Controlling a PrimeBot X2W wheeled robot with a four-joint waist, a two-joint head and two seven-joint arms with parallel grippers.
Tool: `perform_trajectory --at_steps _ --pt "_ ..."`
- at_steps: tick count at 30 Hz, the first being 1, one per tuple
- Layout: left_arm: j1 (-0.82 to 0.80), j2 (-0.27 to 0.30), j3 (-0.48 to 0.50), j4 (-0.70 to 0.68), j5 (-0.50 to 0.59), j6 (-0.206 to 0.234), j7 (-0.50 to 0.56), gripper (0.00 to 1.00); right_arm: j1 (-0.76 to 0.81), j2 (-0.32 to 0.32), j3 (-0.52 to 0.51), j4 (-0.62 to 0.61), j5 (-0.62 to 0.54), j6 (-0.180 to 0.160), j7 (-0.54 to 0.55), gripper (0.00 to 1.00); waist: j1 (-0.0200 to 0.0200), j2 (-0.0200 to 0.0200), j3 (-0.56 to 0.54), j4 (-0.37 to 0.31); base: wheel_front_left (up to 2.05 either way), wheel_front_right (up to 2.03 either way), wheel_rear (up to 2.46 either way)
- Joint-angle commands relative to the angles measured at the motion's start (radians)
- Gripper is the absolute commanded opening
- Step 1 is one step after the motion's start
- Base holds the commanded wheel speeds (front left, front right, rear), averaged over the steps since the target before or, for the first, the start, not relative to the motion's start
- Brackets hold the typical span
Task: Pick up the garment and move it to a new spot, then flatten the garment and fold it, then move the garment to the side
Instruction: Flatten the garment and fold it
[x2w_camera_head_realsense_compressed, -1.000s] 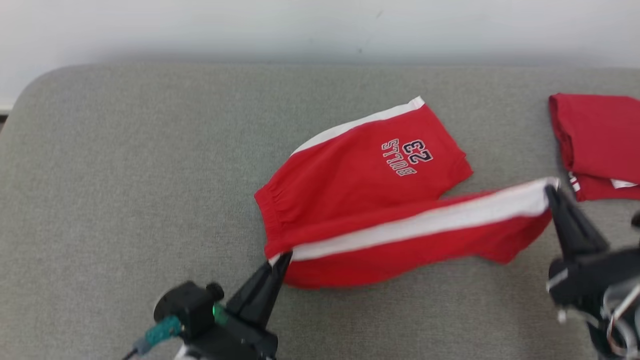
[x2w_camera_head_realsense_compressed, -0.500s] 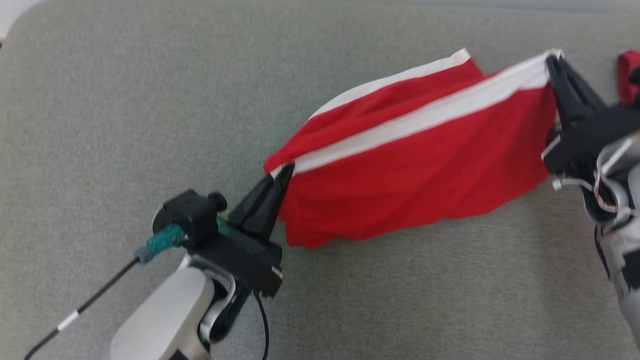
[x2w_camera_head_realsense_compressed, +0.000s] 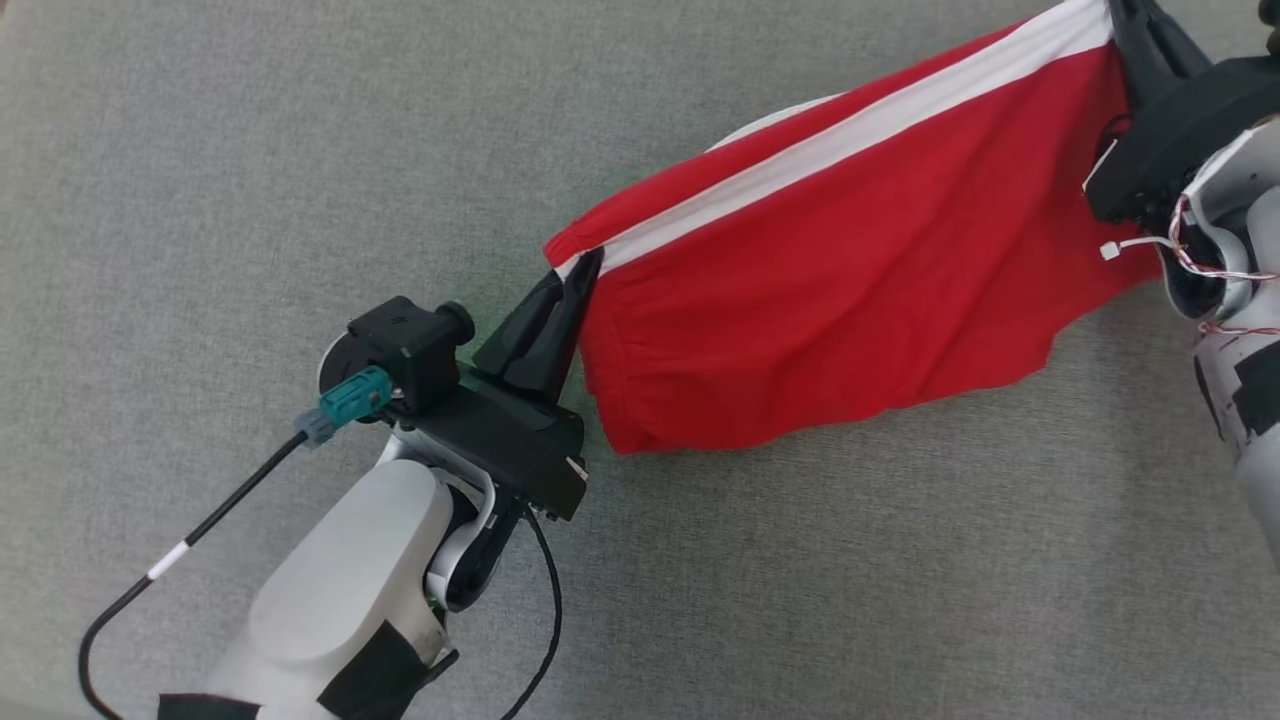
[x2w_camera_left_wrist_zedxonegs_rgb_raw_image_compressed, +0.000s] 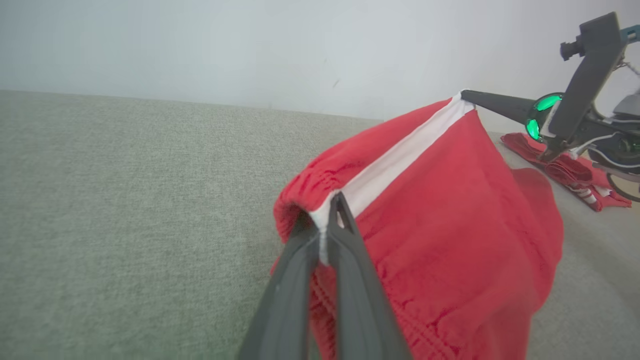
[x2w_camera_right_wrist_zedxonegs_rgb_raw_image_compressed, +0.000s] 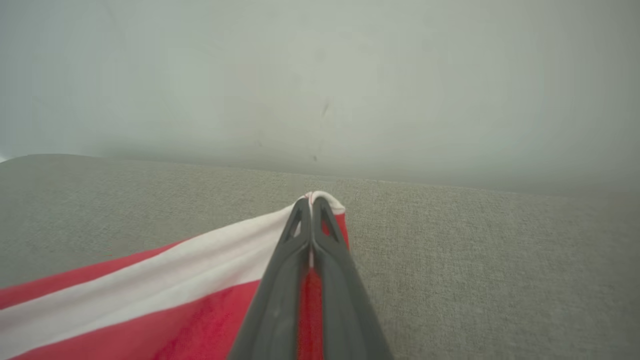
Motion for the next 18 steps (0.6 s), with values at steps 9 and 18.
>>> perform_trajectory --at_steps 9,18 --pt "0.017 -0.016 0.037 0.041 0.044 0.001 -0.003 1.00 -0.016 0.010 0.091 0.107 0.041 -0.003 -0.073 1.00 -0.0003 -0.0002 -0.021 -0.008 0.00 0.00 0.00" --pt "0.142 -0.033 0.174 -0.039 0.122 0.014 -0.003 1.00 0.086 -0.056 0.183 0.079 0.108 -0.003 -0.150 1.00 -0.0003 -0.0002 -0.093 -0.011 0.00 0.00 0.00"
